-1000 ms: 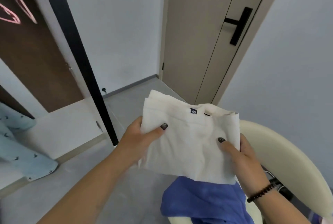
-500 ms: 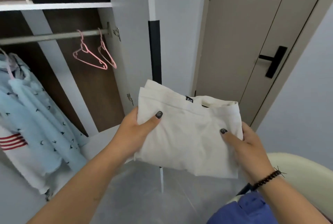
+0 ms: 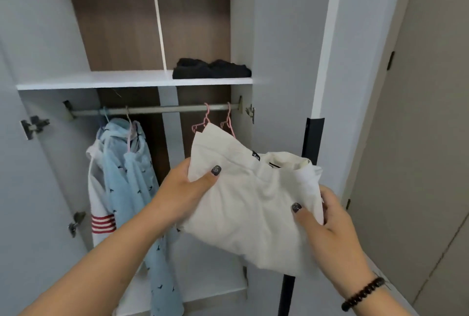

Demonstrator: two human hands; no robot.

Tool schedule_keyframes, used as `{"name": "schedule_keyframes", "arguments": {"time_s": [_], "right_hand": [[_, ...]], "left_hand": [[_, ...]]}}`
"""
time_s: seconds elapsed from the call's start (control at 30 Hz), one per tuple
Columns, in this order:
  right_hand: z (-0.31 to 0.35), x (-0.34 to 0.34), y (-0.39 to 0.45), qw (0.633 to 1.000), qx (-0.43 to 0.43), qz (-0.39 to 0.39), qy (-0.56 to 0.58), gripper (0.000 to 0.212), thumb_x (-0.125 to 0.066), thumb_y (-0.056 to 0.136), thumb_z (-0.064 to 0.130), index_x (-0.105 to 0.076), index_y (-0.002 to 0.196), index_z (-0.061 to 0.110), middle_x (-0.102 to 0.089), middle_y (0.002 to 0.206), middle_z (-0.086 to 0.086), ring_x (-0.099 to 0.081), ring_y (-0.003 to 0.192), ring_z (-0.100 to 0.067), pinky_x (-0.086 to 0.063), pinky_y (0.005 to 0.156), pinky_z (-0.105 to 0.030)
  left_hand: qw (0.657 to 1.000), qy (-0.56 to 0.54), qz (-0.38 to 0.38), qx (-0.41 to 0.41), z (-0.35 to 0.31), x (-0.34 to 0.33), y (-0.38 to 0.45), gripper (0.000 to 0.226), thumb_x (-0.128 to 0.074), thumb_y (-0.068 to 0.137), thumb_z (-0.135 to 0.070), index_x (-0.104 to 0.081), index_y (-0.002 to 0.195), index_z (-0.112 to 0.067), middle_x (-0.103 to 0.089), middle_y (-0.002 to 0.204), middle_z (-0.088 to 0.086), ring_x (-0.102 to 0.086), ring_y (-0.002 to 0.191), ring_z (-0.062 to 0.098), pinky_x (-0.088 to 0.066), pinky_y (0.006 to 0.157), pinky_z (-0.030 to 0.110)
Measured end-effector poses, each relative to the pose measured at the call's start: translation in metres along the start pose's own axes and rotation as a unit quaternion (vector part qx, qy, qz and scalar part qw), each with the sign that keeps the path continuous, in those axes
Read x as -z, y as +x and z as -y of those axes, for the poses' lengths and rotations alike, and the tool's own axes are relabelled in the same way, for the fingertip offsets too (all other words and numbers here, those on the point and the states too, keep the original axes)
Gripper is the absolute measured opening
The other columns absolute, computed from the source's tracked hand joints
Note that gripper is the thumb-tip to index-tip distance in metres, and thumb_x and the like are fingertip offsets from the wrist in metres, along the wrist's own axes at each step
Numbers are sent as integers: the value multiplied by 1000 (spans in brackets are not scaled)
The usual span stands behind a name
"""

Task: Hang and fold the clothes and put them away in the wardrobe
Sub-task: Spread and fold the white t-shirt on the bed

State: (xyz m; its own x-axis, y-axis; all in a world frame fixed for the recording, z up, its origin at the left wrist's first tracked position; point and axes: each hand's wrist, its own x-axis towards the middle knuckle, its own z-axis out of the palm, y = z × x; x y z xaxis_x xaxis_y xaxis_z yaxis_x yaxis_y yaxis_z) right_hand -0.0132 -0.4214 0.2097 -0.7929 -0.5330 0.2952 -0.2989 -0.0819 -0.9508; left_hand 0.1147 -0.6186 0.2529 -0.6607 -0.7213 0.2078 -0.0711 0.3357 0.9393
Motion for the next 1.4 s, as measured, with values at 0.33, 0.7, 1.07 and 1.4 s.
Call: {"name": "schedule_keyframes", "arguments": {"time_s": [0.33,0.7,1.07,1.4], "right_hand": [[38,-90,109,995,33,66,62,41,-46,93,4,-46,108,41,-57,97,18,-54,86,1,-38,62,-15],[81,-179,283,992,124,8,13,34,-41,85,-4,-59,95,23,-62,83,6,-55,73,-11,-41,63,-23],[88,-237,457,990,9,-49,134,7,-57,80,2,-54,86,0,-64,90,-23,-56,77,-26,-47,69,-40],[69,-232,526,985,0,-94,143,55,-69,77,1,-40,121,16,-59,109,-6,-65,92,-30,-57,51,-33]], "left_hand": [[989,93,-98,-67,-41,51,98,13,-63,89,-41,-60,98,-33,-67,104,-11,-62,98,11,-50,89,34],[982,56,-136,-117,-66,138,264,9,-63,91,-29,-68,92,-22,-71,91,-9,-66,83,11,-48,67,27],[892,385,-73,-225,-119,173,519,40,-38,99,-33,-55,88,1,-65,96,13,-59,93,31,-45,81,39],[836,520,47,-172,-122,83,691,27,-43,96,-25,-53,73,-15,-55,89,3,-51,81,22,-38,69,29]]}}
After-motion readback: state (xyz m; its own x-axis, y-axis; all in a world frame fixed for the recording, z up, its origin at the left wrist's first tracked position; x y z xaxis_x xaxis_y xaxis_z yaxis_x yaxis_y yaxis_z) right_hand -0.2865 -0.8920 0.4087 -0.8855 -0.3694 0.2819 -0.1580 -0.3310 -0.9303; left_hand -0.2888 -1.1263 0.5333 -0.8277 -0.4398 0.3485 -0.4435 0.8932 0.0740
